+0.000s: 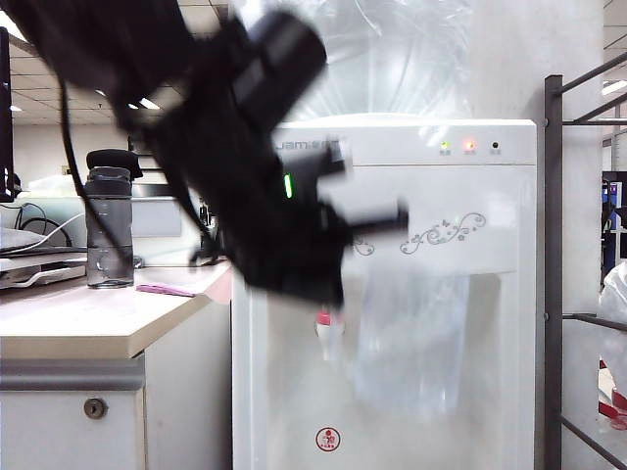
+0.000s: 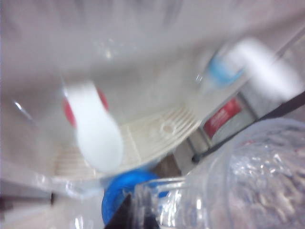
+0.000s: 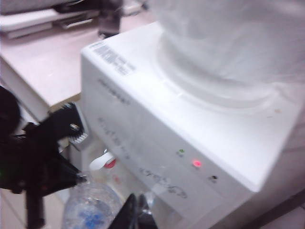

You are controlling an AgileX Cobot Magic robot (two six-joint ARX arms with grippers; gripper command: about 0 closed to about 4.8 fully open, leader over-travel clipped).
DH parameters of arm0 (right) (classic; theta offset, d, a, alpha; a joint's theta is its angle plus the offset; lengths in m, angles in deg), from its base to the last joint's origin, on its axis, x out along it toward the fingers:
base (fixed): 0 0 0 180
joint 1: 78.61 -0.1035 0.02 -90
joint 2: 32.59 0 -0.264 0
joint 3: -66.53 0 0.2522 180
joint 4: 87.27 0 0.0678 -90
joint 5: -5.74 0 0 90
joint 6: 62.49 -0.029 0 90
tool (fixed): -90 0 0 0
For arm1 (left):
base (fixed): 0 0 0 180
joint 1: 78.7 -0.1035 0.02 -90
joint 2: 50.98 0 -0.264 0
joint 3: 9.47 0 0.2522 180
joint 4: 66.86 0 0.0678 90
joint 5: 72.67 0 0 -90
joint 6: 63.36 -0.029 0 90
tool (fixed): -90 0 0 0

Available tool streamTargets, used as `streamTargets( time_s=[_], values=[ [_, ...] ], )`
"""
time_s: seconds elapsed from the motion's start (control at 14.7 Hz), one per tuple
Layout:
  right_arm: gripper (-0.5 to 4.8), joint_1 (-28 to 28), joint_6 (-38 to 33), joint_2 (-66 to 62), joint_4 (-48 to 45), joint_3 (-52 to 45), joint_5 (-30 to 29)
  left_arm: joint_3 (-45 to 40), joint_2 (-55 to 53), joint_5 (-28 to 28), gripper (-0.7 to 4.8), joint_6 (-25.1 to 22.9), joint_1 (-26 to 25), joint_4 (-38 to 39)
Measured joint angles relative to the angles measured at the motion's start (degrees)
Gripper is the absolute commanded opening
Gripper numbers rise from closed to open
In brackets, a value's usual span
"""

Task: Pick up the plastic mug from the left desk, go to the hot water outlet of the water dispenser, press the vertical switch to get some water, then put the mug back on the desk.

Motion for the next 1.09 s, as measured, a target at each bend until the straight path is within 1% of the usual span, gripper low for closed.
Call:
streamTargets(
  time_s=[0.2,0.41,0.48,0.54,0.75,0.89,1.02,1.09],
  values=[
    [-0.05,2.2,0.0,2.5,0.0,0.0,0.0,0.0,6.7,0.0,-0.05,-1.9,0.0,3.6],
    [-0.05,3.5,0.0,5.2,-0.9,0.0,0.0,-0.2,13.9,-0.1,-0.05,-2.3,0.0,9.8],
    [-0.05,3.6,0.0,5.6,-0.9,0.0,0.0,-0.2,15.2,-0.1,-0.05,-2.4,0.0,10.4],
    [-0.05,4.7,-0.5,6.2,-0.9,0.0,0.0,-0.2,19.9,0.5,-0.05,-2.5,0.0,11.8],
    [-0.05,4.9,-3.9,6.2,-0.9,0.0,-0.2,-0.2,27.6,5.1,-0.05,-7.3,0.0,13.7],
    [-0.05,4.9,-4.6,6.2,-1.2,0.0,-1.8,-0.2,31.8,7.1,-0.05,-9.8,-0.8,14.5],
    [-0.05,4.9,-4.7,6.1,-3.0,0.0,-4.4,-0.2,35.4,5.7,-0.05,-12.8,-3.5,16.5],
    [-0.05,4.9,-4.9,5.6,-4.2,0.0,-5.3,-0.2,38.3,5.2,-0.05,-15.1,-6.9,16.5]
  ],
)
